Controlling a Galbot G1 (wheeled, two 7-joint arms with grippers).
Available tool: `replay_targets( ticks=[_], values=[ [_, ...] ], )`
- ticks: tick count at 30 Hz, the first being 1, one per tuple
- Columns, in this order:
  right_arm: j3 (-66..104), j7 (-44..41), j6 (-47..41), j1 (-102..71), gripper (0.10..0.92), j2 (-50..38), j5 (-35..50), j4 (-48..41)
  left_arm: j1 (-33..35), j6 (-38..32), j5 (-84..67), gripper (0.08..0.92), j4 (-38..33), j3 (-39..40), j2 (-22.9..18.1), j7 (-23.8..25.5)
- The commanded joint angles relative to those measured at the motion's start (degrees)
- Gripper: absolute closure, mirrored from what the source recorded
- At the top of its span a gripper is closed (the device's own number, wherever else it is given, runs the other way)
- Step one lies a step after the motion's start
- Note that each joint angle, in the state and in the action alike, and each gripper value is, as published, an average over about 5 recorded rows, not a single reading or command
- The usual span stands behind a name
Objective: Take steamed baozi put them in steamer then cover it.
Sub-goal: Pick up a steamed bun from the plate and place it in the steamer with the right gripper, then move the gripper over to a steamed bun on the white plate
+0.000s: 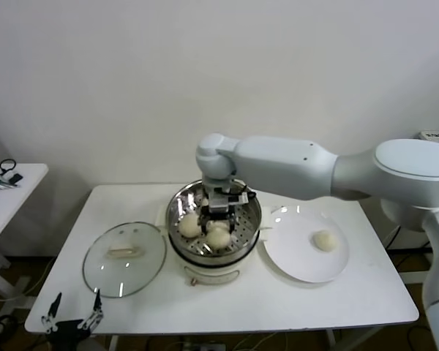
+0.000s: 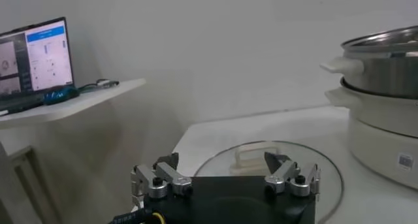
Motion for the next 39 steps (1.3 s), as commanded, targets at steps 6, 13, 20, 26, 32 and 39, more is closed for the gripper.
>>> replay_targets(
  ticks=[6,13,20,26,32,39],
  values=[
    [-0.46,0.04,0.2,-1.91,0.329,0.66,-1.2,0.9,0.04,0.22,-0.47,0.177,0.17,0.04,-0.07,-0.26],
    [0.55,-0.63,0.13,-1.78,0.22,0.48,-1.83,0.47,-0.04,0.26,-0.57,0.177,0.16,0.02,-0.04,-0.33],
    [2.4,-0.34,0.87,1.89,0.203,-2.6,-0.37,0.31,0.06,0.29,-0.48,0.177,-0.13,0.08,-0.07,-0.33],
    [0.83,4.46,-1.29,8.38,0.203,-9.63,3.61,-0.58,0.24,0.37,-0.22,0.177,-0.84,0.28,-0.1,-0.3],
    [-8.86,13.87,-15.66,15.22,0.203,-19.1,11.19,-0.76,0.1,0.47,-0.1,0.177,-1.14,0.4,0.03,-0.27],
    [-9.36,10.36,-34.44,11.78,0.203,-29.36,20.18,-1.81,-0.64,0.77,-0.09,0.177,-1.08,0.41,0.19,-0.16]
  ],
)
